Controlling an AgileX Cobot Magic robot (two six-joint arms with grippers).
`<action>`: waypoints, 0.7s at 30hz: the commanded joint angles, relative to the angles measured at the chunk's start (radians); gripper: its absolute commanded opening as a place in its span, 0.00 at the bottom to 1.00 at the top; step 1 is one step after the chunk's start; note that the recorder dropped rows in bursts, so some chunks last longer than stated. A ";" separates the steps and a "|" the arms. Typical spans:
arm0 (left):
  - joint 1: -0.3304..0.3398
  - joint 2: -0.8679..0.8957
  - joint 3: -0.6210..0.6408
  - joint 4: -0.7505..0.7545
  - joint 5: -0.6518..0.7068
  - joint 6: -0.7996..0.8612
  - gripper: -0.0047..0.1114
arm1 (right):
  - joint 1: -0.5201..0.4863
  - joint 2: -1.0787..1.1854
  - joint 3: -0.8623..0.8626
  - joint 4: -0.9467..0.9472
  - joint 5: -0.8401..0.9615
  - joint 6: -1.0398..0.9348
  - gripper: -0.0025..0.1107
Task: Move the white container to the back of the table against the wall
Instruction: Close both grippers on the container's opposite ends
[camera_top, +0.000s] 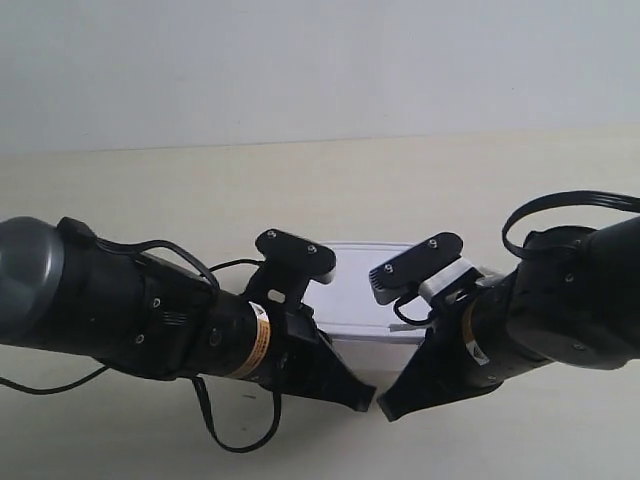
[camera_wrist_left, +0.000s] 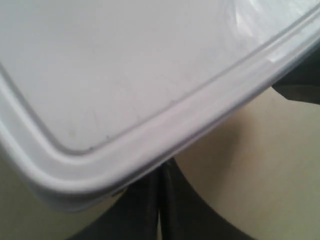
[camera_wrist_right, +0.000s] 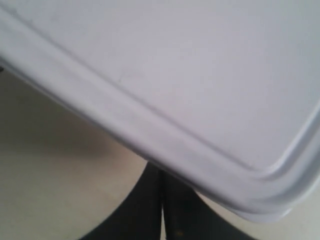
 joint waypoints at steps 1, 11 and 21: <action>0.001 0.013 -0.031 0.000 0.013 0.009 0.04 | 0.003 0.036 -0.035 -0.131 0.045 0.081 0.02; 0.078 0.053 -0.047 0.018 -0.023 0.093 0.04 | 0.003 0.066 -0.063 -0.454 0.135 0.261 0.02; 0.110 0.058 -0.077 0.025 -0.031 0.117 0.04 | 0.003 0.067 -0.126 -0.460 0.135 0.261 0.02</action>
